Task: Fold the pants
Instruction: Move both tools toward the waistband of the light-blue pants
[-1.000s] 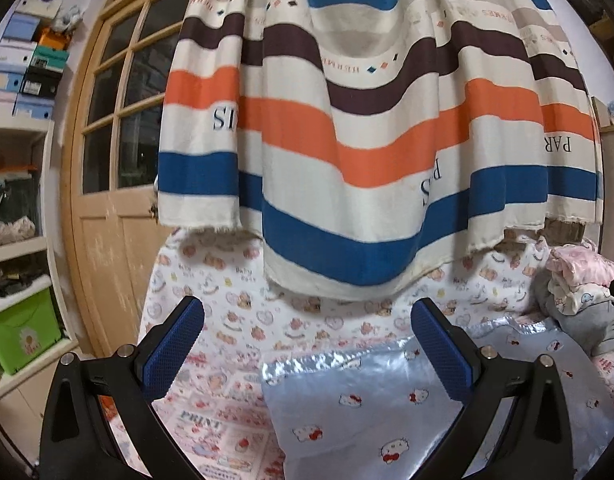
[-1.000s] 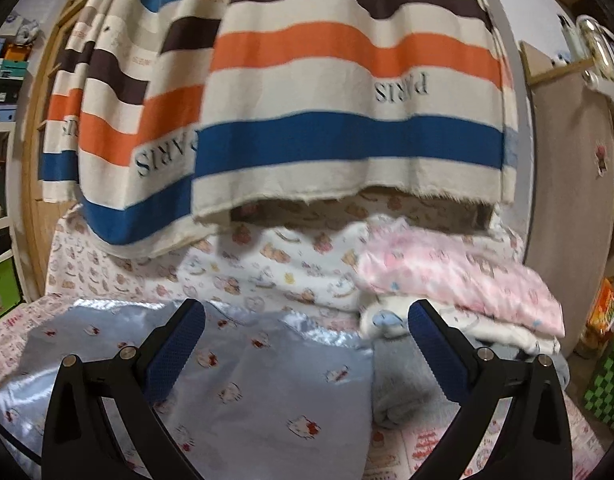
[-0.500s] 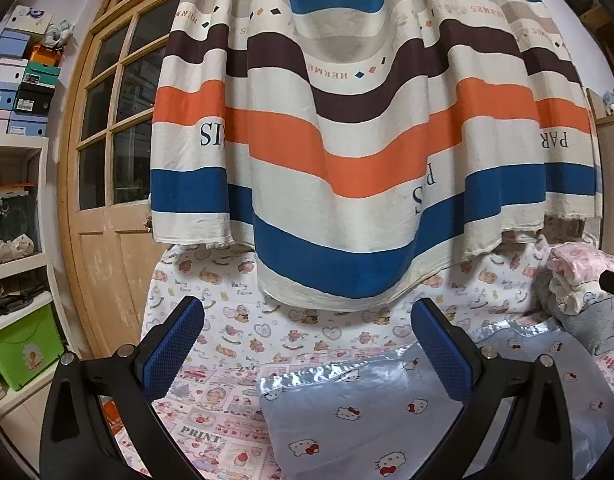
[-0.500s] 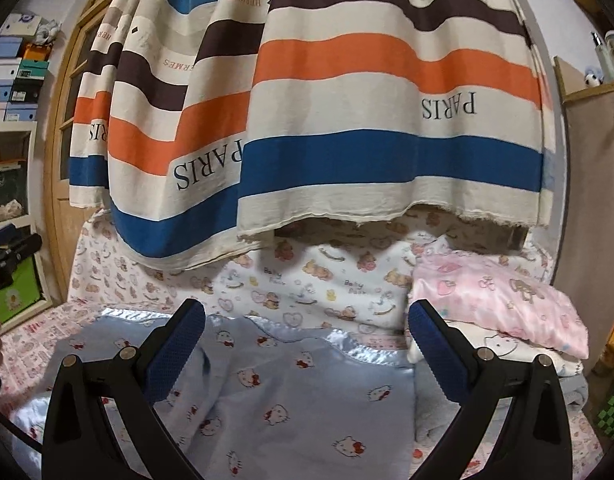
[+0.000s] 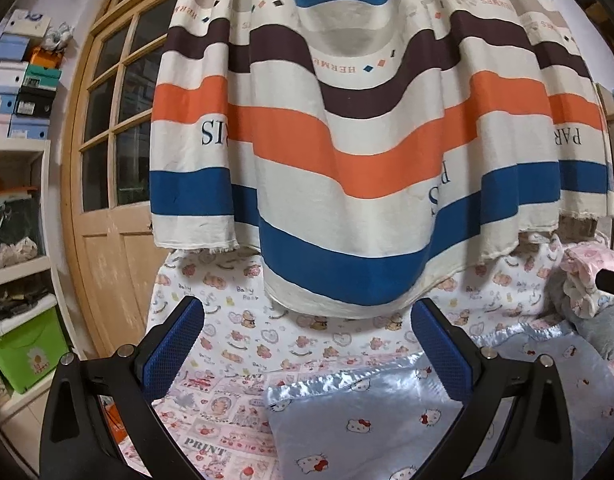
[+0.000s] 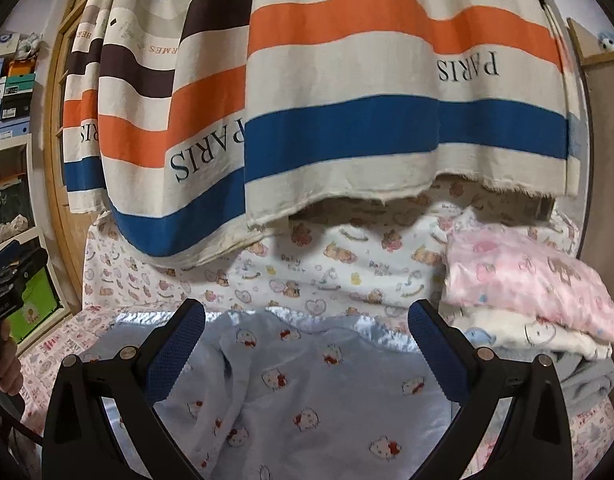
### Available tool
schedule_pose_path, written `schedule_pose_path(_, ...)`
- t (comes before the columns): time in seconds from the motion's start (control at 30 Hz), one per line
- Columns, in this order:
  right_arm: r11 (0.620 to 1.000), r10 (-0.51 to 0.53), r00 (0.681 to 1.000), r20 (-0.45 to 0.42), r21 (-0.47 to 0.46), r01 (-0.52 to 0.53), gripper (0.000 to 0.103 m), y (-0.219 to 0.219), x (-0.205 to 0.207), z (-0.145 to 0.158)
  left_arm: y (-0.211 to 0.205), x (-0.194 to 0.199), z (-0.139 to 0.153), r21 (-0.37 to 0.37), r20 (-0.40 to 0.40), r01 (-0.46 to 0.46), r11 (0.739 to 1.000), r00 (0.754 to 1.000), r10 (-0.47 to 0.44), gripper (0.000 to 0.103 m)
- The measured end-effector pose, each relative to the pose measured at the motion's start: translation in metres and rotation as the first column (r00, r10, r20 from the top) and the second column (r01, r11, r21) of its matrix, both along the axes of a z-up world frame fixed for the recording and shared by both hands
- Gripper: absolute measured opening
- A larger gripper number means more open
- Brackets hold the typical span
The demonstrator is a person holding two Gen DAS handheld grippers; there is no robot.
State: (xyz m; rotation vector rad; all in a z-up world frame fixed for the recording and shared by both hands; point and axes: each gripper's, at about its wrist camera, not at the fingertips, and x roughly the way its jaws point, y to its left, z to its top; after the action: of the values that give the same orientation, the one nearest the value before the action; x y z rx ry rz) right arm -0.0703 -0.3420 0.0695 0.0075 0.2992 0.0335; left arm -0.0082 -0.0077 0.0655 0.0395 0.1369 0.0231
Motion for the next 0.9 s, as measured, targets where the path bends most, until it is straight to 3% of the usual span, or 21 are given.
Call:
schedule_pose_path(0.1, 0.999, -0.003, 0.999, 0.033, -0.032, 0.004, 0.102, 0.006, 0.005, 0.003, -0.002, 0.018, -0.007, -0.040, -0.036, 0.003, 0.999, 0.999, -0.004, 0.103)
schedule_pose_path(0.23, 0.999, 0.007, 1.000, 0.014, -0.047, -0.006, 0.102, 0.011, 0.017, -0.001, -0.007, 0.036, -0.012, -0.058, -0.088, 0.009, 0.998, 0.996, -0.014, 0.103)
schedule_pose_path(0.4, 0.997, 0.013, 1.000, -0.010, -0.075, -0.014, 0.102, 0.012, 0.032, -0.014, -0.009, 0.052, -0.014, -0.012, -0.138, -0.048, 0.999, 0.989, 0.046, 0.103)
schedule_pose_path(0.63, 0.999, -0.048, 0.988, -0.145, -0.022, 0.045, 0.102, -0.007, 0.056, -0.047, -0.016, 0.063, -0.038, 0.016, -0.252, -0.113, 0.993, 0.961, 0.114, 0.103)
schedule_pose_path(0.9, 0.996, -0.093, 0.974, -0.207, -0.019, 0.091, 0.102, -0.021, 0.070, -0.062, -0.047, 0.065, -0.030, 0.037, -0.216, -0.057, 0.998, 0.974, 0.064, 0.103)
